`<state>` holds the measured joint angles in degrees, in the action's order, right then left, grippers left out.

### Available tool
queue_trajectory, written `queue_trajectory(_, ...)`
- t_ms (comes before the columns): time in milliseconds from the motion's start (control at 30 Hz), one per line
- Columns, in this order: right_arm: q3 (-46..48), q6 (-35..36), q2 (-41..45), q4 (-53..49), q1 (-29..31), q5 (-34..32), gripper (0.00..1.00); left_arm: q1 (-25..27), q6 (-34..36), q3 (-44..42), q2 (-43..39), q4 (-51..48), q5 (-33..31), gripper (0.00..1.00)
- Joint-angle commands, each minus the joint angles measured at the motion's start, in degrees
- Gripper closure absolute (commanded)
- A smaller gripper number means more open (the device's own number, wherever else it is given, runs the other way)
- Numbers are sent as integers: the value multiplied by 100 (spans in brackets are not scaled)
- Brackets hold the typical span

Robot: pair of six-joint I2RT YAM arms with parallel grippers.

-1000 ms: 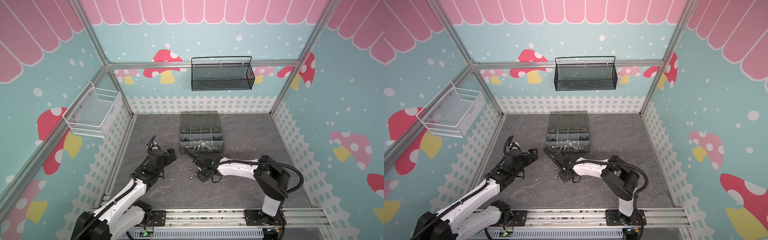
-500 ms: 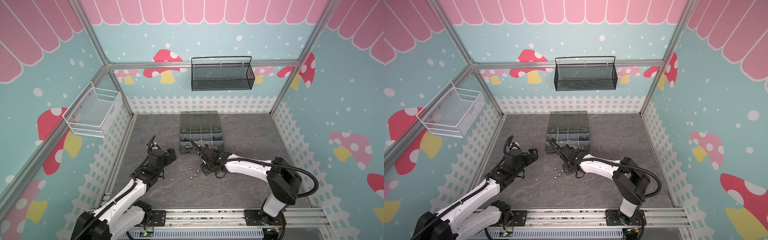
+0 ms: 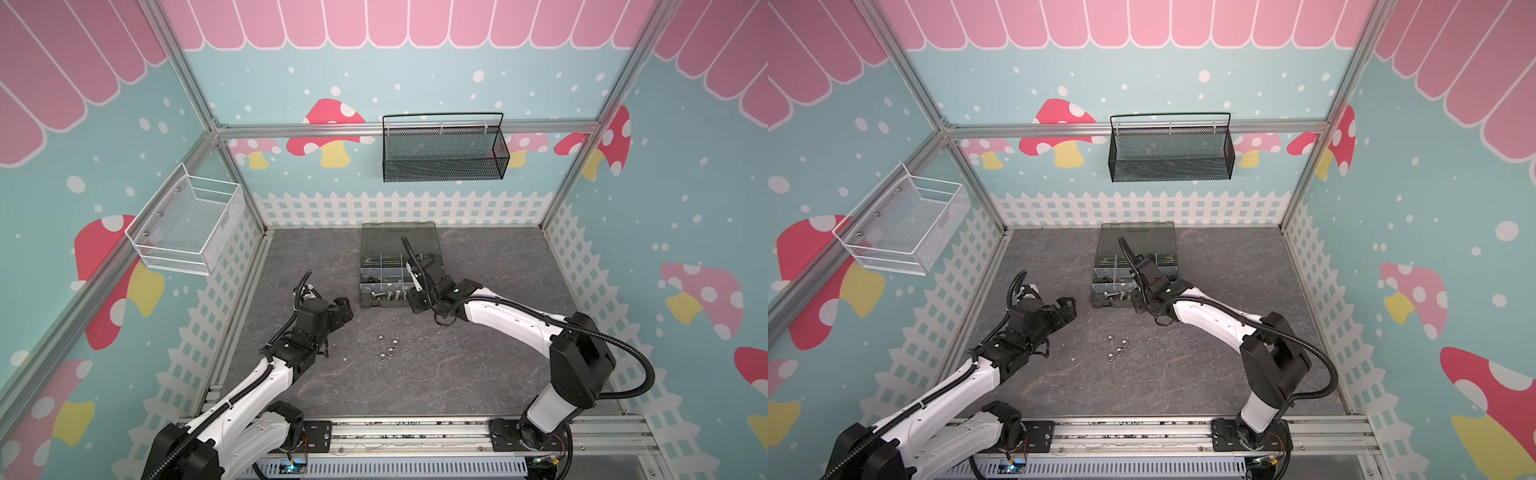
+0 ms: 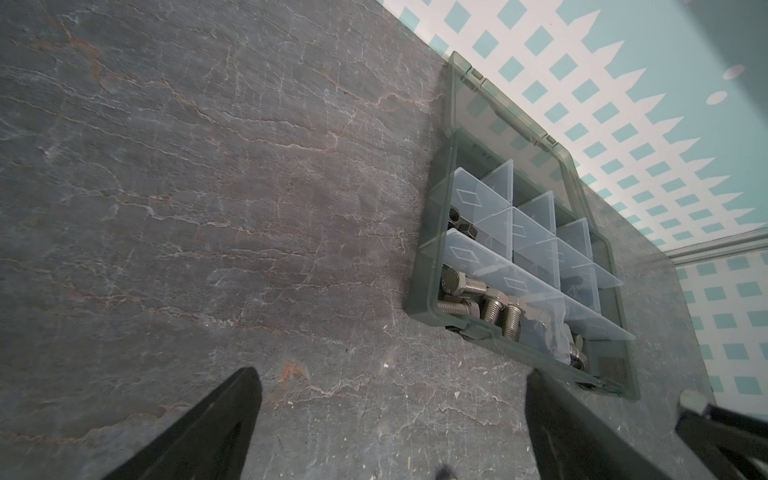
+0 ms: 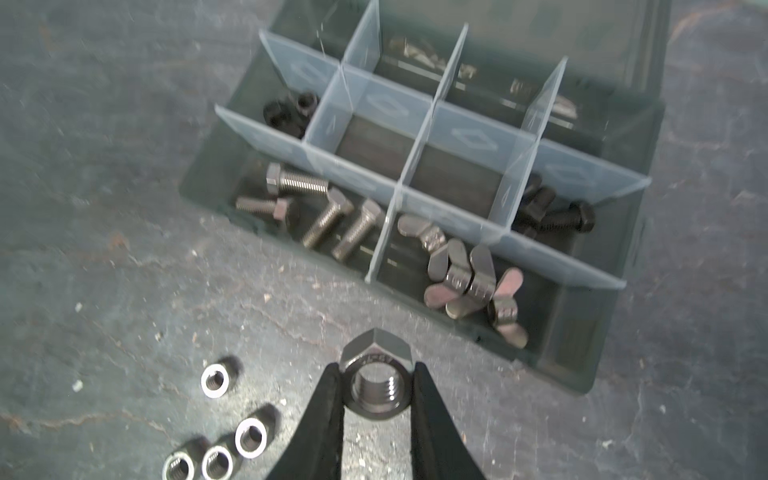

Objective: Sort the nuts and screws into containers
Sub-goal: 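Carry the silver hex nut with the right gripper over the black-nut compartment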

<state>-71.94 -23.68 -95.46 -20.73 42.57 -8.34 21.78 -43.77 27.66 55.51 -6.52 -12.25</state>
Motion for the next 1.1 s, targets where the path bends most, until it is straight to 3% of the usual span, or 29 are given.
queue_trajectory(0,-366,255,-319,221,-98,113,100,-21,-132,-34,-6,107,-110,0)
queue_trajectory(267,-1124,563,-1042,212,-201,245,100,-19,-132,-33,-14,106,-128,0)
queue_trajectory(1067,-3083,979,-3115,-301,-256,-309,100,-34,-132,-30,72,159,-60,0)
